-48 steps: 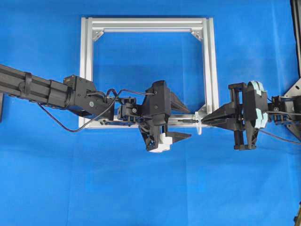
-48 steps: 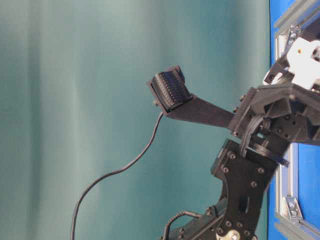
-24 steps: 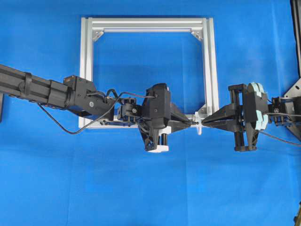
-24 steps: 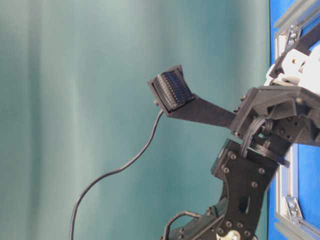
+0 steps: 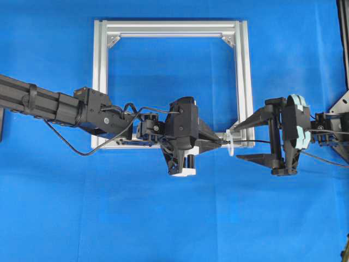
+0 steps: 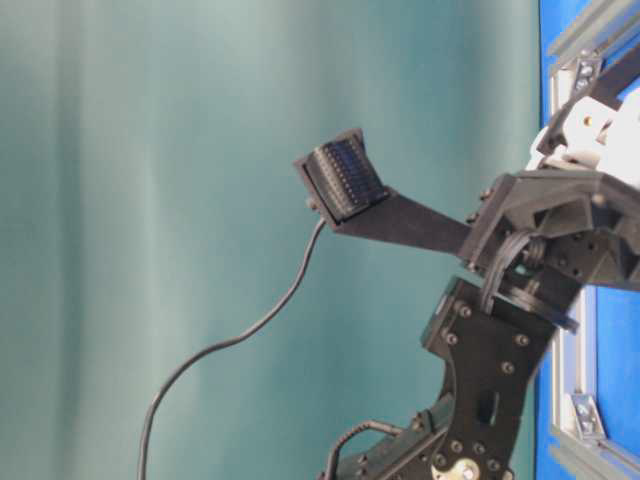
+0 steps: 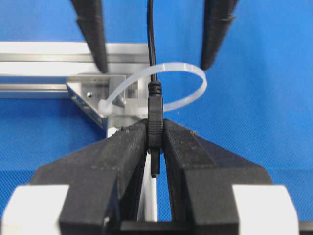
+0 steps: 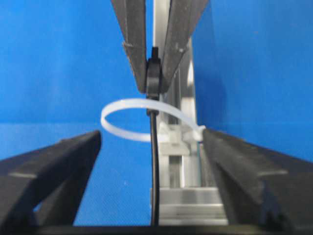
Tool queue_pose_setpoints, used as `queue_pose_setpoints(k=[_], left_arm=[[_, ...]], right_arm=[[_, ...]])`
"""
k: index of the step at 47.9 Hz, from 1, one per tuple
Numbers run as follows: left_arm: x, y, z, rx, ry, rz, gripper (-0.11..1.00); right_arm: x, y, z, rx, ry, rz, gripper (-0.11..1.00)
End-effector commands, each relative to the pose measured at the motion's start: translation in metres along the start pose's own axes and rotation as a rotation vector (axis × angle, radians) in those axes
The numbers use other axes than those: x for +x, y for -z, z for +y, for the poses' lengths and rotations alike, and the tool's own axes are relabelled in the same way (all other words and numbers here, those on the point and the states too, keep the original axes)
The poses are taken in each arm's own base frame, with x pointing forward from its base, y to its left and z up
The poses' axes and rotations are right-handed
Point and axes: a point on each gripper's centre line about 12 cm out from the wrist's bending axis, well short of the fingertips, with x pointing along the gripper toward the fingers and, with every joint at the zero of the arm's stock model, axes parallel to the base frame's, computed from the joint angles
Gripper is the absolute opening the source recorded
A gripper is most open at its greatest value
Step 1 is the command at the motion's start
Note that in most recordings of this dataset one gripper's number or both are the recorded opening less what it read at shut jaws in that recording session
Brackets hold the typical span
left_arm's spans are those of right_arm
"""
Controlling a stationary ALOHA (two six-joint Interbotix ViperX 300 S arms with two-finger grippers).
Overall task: Insert the wire through the string loop located on the right side.
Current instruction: 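Open the right gripper and pull the cable leftward with the left gripper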
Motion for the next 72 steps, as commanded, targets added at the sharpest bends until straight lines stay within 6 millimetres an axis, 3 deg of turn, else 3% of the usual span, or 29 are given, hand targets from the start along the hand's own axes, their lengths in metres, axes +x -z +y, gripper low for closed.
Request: queue_pose_setpoints(k=[1, 4, 11, 19, 31, 54, 62, 72], left_arm=[[-0.003, -0.019, -0.001, -0.001, 0.002, -0.048, 0.08], [-0.003, -0.020, -0.001, -0.001, 0.002, -0.048, 0.08], [-0.007, -0.021, -0.001, -0.001, 0.002, -0.044, 0.08], [-0.030, -0.020, -0.002, 0.001, 0.006, -0.029, 0.08], [-0.086, -0.005, -0.001, 0.002, 0.007, 0.003, 0.08], [-0.213, 0.058, 0.009, -0.056, 0.000, 0.065, 0.08], [-0.242, 0.078, 0.010, -0.060, 0.000, 0.097, 0.08], [-0.262, 0.091, 0.012, -0.050, 0.001, 0.111, 0.08]], right_arm=[[0.002, -0.007, 0.002, 0.004, -0.005, -0.022, 0.93], [0.002, -0.007, 0.002, 0.006, -0.004, -0.025, 0.98], [0.002, -0.007, 0.002, 0.003, -0.005, -0.023, 0.96], [0.002, -0.007, 0.002, 0.003, -0.004, -0.023, 0.97], [0.002, -0.007, 0.002, -0.003, -0.006, -0.022, 0.97], [0.002, -0.005, 0.002, -0.006, -0.005, -0.008, 0.97], [0.002, -0.006, 0.003, -0.006, -0.008, -0.012, 0.97], [0.003, -0.006, 0.003, -0.006, -0.007, -0.011, 0.97]])
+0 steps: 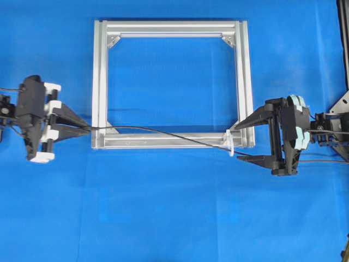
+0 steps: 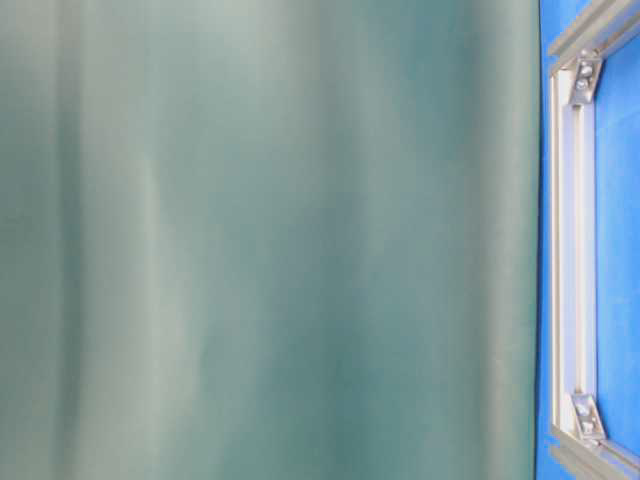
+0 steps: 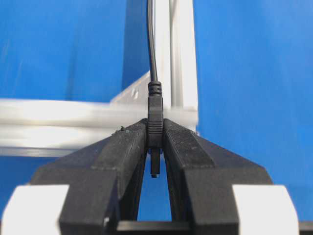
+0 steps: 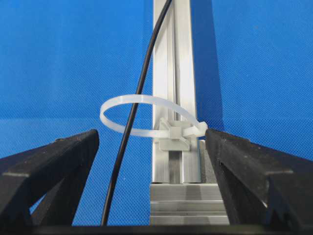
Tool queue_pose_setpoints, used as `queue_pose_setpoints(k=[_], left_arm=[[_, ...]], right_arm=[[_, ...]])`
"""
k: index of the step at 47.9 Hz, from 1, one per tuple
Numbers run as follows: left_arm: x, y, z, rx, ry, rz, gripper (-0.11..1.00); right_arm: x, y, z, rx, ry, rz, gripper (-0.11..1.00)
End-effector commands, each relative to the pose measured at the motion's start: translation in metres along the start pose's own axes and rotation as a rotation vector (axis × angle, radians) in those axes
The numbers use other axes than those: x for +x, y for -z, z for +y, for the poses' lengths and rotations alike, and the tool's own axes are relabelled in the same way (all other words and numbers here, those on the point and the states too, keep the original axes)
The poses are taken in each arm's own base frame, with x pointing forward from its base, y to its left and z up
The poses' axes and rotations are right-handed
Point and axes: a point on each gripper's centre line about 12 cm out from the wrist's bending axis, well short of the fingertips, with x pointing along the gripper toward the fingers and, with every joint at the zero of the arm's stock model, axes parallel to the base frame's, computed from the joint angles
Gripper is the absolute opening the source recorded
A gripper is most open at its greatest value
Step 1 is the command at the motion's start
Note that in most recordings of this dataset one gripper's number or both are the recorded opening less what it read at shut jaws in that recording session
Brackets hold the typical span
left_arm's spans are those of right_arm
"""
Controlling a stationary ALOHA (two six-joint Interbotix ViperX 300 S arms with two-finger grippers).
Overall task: Insert the wire through the string loop located on the right side.
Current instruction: 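Open the right gripper and pull the cable leftward with the left gripper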
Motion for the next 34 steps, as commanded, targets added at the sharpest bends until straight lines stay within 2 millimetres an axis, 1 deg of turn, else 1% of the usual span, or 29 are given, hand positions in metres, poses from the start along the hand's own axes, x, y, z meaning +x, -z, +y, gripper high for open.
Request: queue_pose_setpoints(k=[1, 7, 21, 29, 31, 34], left_arm=[[-0.0049, -0.0006, -0.0007, 0.013, 0.006, -0.013, 0.08], [-0.0075, 0.0038, 0.0002, 0.020, 0.003, 0.008, 0.08], [-0.0040, 0.0014, -0.0009, 0.022, 0.004, 0.027, 0.08], [-0.0037, 0.0040, -0.0008, 0.006, 0.002, 0.056, 0.09], [-0.0032, 0.0035, -0.0010, 0.005, 0.002, 0.057, 0.14], [-0.0032, 0.0036, -0.0006, 0.006, 0.001, 0.059, 0.30]], right_arm=[[0.0019, -0.0079, 0.0031, -0.001, -0.010, -0.027, 0.97], [0.0019, -0.0079, 0.0031, -0.001, -0.010, -0.027, 0.97], [0.0022, -0.0076, 0.0032, -0.001, -0.009, -0.021, 0.97], [0.0020, -0.0079, 0.0033, -0.001, -0.010, -0.023, 0.97], [0.0020, -0.0076, 0.0033, -0.001, -0.010, -0.020, 0.97], [0.0017, -0.0079, 0.0034, -0.001, -0.010, -0.020, 0.97]])
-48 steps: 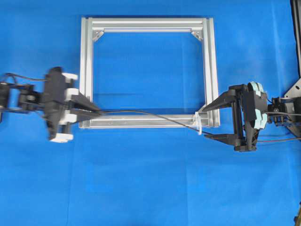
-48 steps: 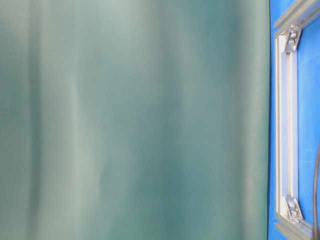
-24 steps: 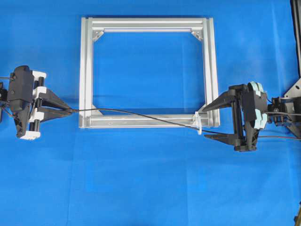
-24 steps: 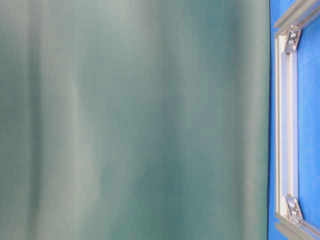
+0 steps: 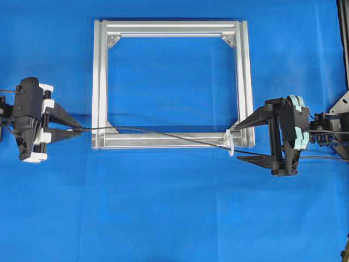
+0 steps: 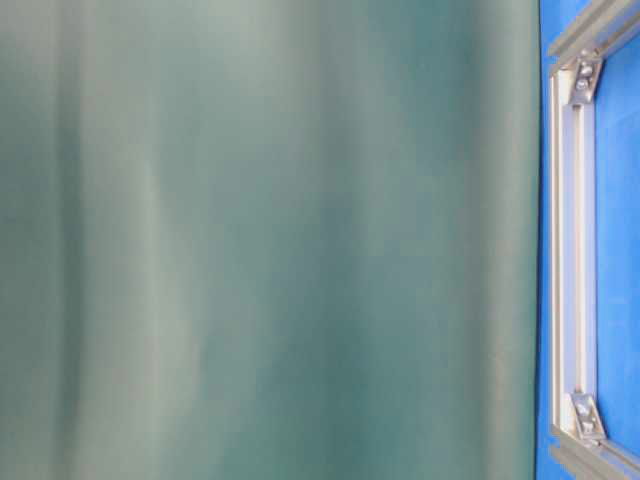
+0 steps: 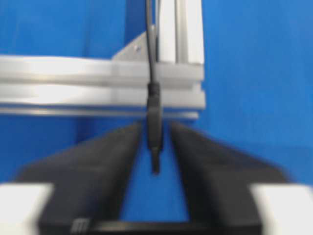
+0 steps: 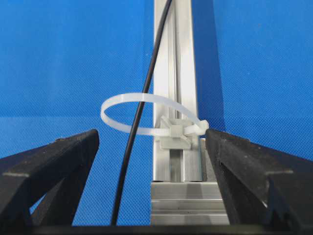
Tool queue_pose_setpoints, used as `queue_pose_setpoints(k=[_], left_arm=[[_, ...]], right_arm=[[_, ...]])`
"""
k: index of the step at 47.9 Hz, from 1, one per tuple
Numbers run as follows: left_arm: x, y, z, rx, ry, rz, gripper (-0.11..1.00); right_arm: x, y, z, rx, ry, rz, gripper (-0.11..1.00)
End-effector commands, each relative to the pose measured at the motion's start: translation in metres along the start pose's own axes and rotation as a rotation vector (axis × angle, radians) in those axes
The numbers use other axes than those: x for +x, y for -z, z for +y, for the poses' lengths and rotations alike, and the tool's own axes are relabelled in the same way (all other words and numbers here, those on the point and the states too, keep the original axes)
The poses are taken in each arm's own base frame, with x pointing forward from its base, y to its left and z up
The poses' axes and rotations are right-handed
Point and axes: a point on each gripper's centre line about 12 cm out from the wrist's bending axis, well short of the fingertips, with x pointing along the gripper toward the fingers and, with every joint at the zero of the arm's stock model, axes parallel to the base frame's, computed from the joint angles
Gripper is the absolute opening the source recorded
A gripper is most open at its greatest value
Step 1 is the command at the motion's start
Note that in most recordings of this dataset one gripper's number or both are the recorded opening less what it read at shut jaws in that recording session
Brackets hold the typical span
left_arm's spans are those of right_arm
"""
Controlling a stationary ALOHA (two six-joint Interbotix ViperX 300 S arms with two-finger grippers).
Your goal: Insert the wire through the string loop located on the right side.
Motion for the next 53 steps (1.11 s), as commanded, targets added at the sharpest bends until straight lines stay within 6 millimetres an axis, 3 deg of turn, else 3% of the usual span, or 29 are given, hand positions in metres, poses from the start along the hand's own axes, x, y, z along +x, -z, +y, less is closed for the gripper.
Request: queue_pose_setpoints(k=[1, 8, 11, 16, 23, 47, 53], left_arm=[[0.002, -0.006, -0.002, 0.003, 0.005, -0.015, 0.37], [0.002, -0.002, -0.001, 0.003, 0.003, 0.016, 0.80], [0.002, -0.003, -0.002, 0.003, 0.003, 0.022, 0.88], [0.002, -0.002, -0.001, 0.003, 0.002, 0.025, 0.82], [0.002, -0.008, -0.002, 0.003, 0.007, 0.005, 0.83], [-0.008, -0.071, -0.011, 0.009, 0.028, -0.116, 0.83], [-0.015, -0.080, -0.012, 0.009, 0.032, -0.142, 0.83]], right_arm=[[0.001, -0.008, 0.003, 0.001, -0.011, -0.029, 0.97], [0.000, -0.009, 0.003, 0.002, -0.012, -0.027, 0.97], [0.000, -0.009, 0.004, 0.002, -0.012, -0.027, 0.97], [0.000, -0.009, 0.004, 0.000, -0.012, -0.027, 0.97], [-0.001, -0.011, 0.004, 0.000, -0.016, -0.032, 0.97], [-0.040, -0.067, 0.009, -0.058, -0.052, -0.110, 0.97], [-0.046, -0.071, 0.009, -0.074, -0.056, -0.117, 0.97]])
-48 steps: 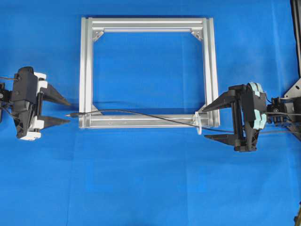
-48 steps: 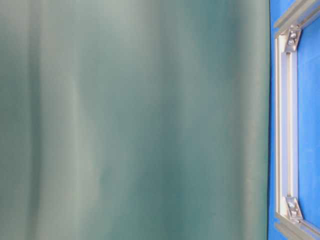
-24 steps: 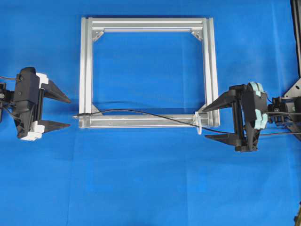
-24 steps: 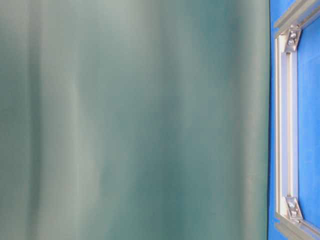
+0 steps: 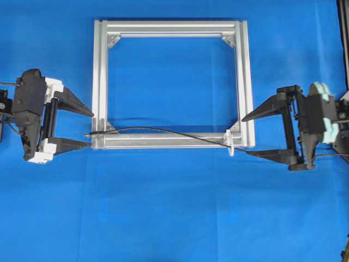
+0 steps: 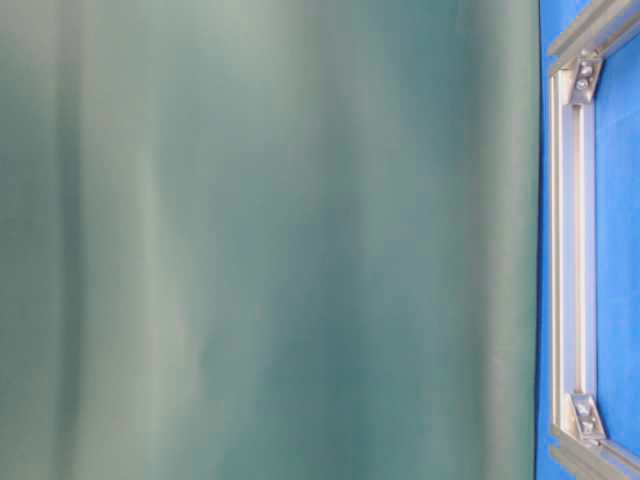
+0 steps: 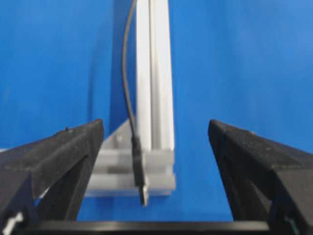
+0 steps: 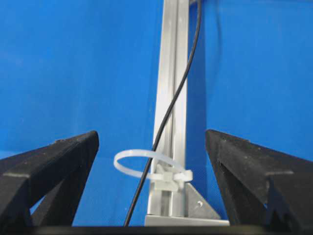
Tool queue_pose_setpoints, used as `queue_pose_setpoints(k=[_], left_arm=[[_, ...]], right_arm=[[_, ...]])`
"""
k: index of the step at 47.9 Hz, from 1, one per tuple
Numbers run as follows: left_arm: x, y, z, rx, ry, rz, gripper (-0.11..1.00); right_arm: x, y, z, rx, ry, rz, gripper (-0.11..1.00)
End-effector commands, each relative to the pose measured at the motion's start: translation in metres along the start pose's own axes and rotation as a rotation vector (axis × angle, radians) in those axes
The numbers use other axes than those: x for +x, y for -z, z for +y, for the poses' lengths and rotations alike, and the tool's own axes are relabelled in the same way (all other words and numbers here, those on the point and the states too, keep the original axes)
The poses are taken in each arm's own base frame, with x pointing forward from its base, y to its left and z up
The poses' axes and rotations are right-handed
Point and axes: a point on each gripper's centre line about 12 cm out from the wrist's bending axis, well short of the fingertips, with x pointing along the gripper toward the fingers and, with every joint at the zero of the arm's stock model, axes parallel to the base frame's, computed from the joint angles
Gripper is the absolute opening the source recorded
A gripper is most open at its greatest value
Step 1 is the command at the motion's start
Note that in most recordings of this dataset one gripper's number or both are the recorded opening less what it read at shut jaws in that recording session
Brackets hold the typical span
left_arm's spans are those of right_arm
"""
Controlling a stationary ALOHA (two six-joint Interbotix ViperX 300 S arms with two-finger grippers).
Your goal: Insert the wire through the string loop located on the right side.
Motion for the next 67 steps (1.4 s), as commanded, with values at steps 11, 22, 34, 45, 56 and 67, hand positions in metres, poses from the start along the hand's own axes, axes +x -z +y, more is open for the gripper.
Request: queue_pose_setpoints(k=[11, 22, 34, 45, 56, 67], left_arm=[[-0.0019, -0.0122, -0.0001, 0.003, 0.000, -0.034, 0.83], [-0.0014, -0.0123, -0.0001, 0.003, -0.001, -0.033, 0.83], [-0.0014, -0.0116, 0.0000, 0.003, -0.001, -0.031, 0.83], [-0.0017, -0.0119, -0.0001, 0.004, 0.000, -0.033, 0.83], [-0.0028, -0.0125, -0.0001, 0.003, 0.000, -0.037, 0.83], [-0.0031, -0.0121, 0.0003, 0.004, -0.001, -0.037, 0.83]], right_arm=[[-0.0004, -0.0091, 0.0004, -0.006, -0.001, -0.014, 0.97], [0.0022, -0.0073, 0.0002, -0.006, 0.002, -0.002, 0.97], [0.0024, -0.0070, 0.0002, -0.008, 0.002, -0.001, 0.97], [0.0024, -0.0068, 0.0002, -0.008, 0.002, 0.001, 0.97], [0.0024, -0.0069, -0.0002, -0.007, 0.003, 0.001, 0.97], [0.0023, -0.0077, 0.0004, -0.009, 0.001, -0.002, 0.97]])
